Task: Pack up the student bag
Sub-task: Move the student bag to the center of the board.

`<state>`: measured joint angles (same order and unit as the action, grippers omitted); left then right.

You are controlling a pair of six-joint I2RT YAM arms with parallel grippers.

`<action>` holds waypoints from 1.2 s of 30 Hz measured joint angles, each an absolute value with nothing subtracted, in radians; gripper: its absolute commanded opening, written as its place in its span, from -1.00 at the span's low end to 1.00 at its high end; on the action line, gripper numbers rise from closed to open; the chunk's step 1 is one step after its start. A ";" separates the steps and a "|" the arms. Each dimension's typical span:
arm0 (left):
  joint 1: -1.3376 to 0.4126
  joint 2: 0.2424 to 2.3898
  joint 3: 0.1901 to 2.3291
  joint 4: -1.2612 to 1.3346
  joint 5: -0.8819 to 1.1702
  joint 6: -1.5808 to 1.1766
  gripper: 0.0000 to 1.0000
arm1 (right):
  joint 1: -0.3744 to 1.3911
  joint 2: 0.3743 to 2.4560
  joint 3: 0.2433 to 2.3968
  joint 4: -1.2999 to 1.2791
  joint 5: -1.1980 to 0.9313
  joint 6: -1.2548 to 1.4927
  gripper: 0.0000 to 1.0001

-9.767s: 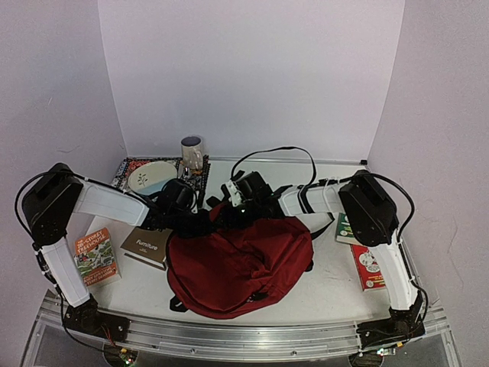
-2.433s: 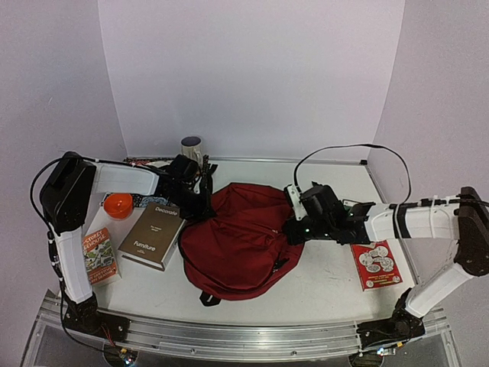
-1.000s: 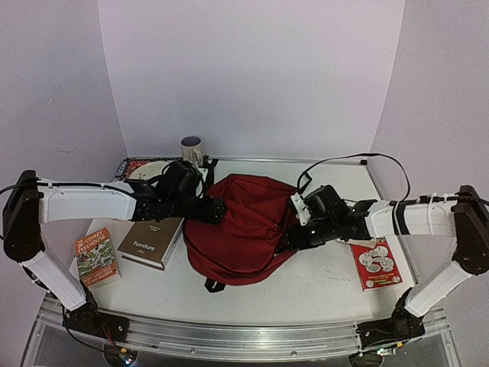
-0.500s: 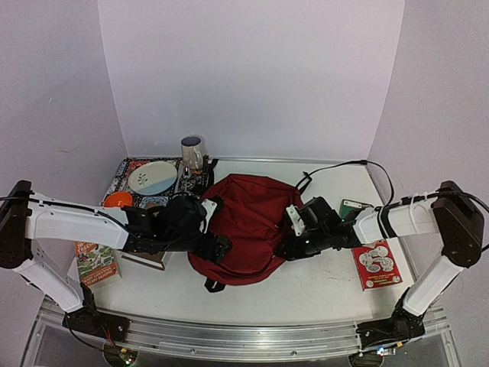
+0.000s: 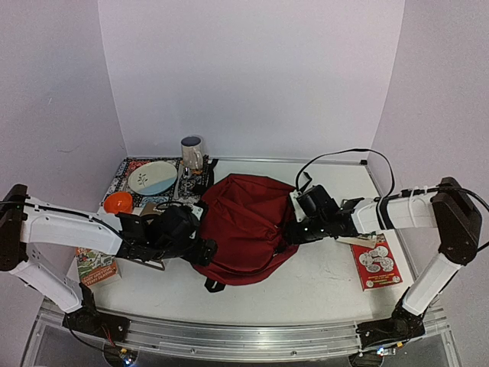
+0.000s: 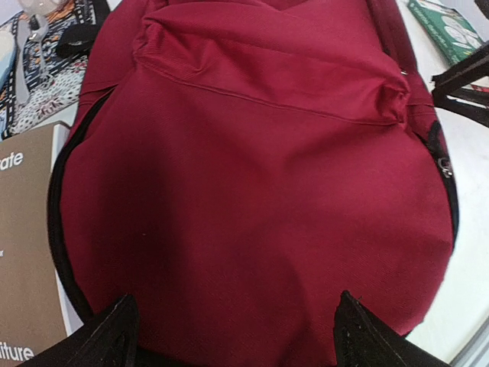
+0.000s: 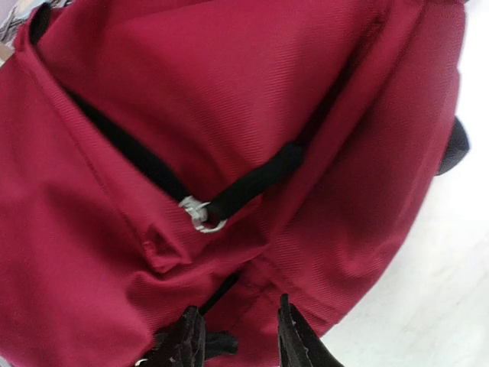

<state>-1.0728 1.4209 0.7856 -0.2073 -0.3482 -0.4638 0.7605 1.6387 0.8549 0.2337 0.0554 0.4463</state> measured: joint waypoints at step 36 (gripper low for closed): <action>-0.863 2.155 1.340 0.114 -0.224 -0.133 0.74 | 0.751 1.671 0.855 0.201 -0.066 0.312 -0.16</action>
